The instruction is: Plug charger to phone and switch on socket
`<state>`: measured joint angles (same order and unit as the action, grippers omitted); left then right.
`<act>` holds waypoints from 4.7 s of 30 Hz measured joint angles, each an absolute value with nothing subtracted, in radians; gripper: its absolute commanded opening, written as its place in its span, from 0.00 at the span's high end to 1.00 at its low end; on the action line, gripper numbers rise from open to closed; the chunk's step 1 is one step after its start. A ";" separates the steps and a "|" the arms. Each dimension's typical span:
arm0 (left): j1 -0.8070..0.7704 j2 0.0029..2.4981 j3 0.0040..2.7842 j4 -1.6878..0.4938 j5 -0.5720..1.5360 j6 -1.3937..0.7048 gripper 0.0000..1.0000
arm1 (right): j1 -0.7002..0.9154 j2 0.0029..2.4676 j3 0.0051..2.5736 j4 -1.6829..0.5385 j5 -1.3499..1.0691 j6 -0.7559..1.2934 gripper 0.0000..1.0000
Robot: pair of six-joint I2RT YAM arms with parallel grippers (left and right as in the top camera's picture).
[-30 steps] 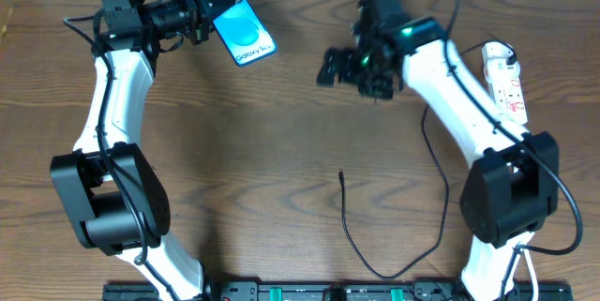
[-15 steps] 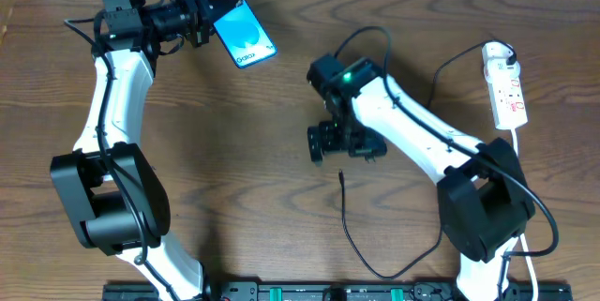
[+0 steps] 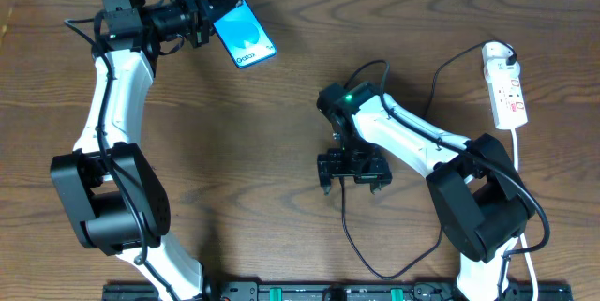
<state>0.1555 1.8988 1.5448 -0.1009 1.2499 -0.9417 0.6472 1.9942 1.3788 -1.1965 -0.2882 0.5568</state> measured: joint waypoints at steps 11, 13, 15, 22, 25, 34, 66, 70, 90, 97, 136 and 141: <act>0.155 1.899 1.545 -0.101 1.250 -0.942 0.93 | 0.648 2.072 1.379 -1.100 -0.311 0.600 0.37; 0.155 1.899 1.545 -0.102 1.251 -0.942 0.93 | 0.647 2.077 1.379 -1.105 -0.318 0.606 0.42; 0.155 1.899 1.545 -0.101 1.250 -0.942 0.93 | 0.647 2.078 1.379 -1.104 -0.323 0.608 0.54; 0.155 1.899 1.545 -0.101 1.250 -0.942 0.93 | 0.647 2.081 1.379 -1.093 -0.326 0.613 0.59; 0.155 1.899 1.545 -0.101 1.250 -0.942 0.93 | 0.646 2.081 1.379 -1.087 -0.328 0.614 0.60; 0.155 1.899 1.545 -0.101 1.250 -0.927 0.93 | 0.642 2.081 1.379 -1.072 -0.325 0.619 0.95; 0.050 1.899 1.545 0.009 1.224 -0.833 0.93 | 0.373 2.086 1.396 -0.373 -1.526 0.122 0.99; 0.018 1.899 1.545 0.009 1.225 -0.791 0.93 | 0.373 2.086 1.396 -0.253 -1.534 0.179 0.99; 0.011 1.899 1.545 0.001 1.209 -0.653 0.92 | 0.397 2.086 1.397 0.223 -1.546 0.582 0.99; 0.011 1.899 1.545 0.001 1.166 -0.653 0.93 | 0.403 2.086 1.397 0.231 -1.546 0.592 0.99; 0.011 1.899 1.545 0.001 1.243 -0.619 0.93 | 0.403 2.086 1.397 0.279 -1.546 0.611 0.99; 0.011 1.899 1.545 0.001 1.279 -0.614 0.94 | 0.403 2.086 1.397 0.283 -1.549 0.614 0.99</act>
<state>0.0109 1.8988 1.5448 0.0010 1.2785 -0.6140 0.4030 2.0865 1.3968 0.2829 -1.5490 0.6136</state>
